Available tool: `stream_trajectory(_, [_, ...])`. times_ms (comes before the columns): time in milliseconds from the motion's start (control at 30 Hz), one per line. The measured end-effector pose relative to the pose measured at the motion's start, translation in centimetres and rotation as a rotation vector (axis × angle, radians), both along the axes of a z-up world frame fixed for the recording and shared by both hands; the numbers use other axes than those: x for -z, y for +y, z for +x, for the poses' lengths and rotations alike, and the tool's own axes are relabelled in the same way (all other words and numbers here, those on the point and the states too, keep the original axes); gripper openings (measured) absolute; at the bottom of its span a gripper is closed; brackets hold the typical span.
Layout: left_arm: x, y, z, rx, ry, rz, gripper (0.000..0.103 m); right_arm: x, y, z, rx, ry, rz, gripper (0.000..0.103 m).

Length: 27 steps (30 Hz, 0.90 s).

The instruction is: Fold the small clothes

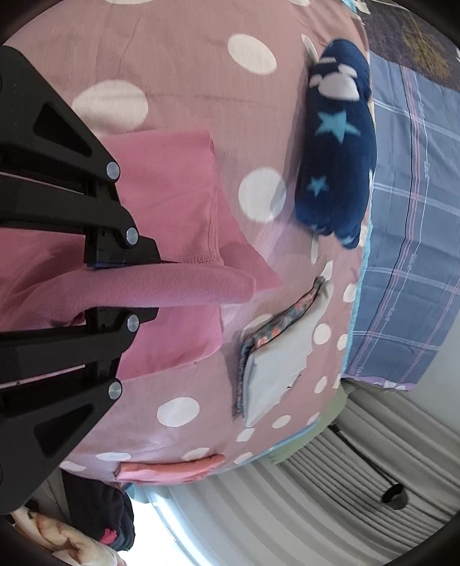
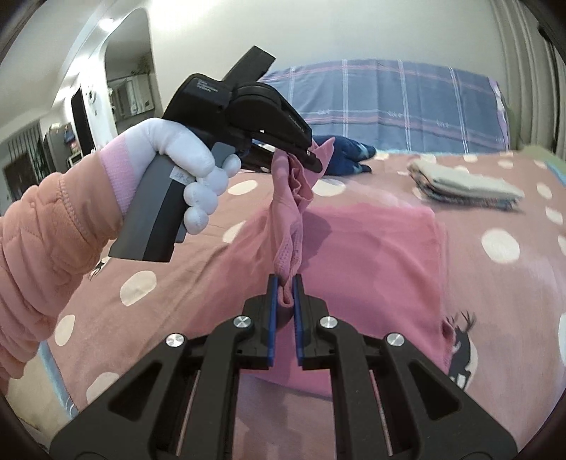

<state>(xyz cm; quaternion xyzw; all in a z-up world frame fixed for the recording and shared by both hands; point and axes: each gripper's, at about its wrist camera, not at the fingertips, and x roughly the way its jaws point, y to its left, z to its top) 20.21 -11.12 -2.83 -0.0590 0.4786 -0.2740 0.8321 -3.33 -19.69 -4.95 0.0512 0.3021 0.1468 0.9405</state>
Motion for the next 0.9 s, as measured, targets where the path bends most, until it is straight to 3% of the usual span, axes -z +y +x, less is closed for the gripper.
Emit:
stream_trajectory(367, [1.8,-8.1,-1.1,0.081,0.012,0.082,0.008,1.8,-7.1,-1.5,0.064,0.068,0.139,0.007])
stream_trajectory(533, [3.5,-11.4,-1.4,0.100,0.001,0.163,0.008,3.2,-9.6,-1.6,0.094,0.116,0.191,0.007])
stream_trajectory(767, [5.1,-13.0,-1.3,0.087,0.014,0.210,0.008,5.3,-11.4,-2.0,0.107,0.177,0.241,0.006])
stream_trajectory(900, [5.1,-13.4,-1.5,0.088,0.002,0.228,0.008,5.5,-11.9,-2.2,0.121,0.190,0.253,0.001])
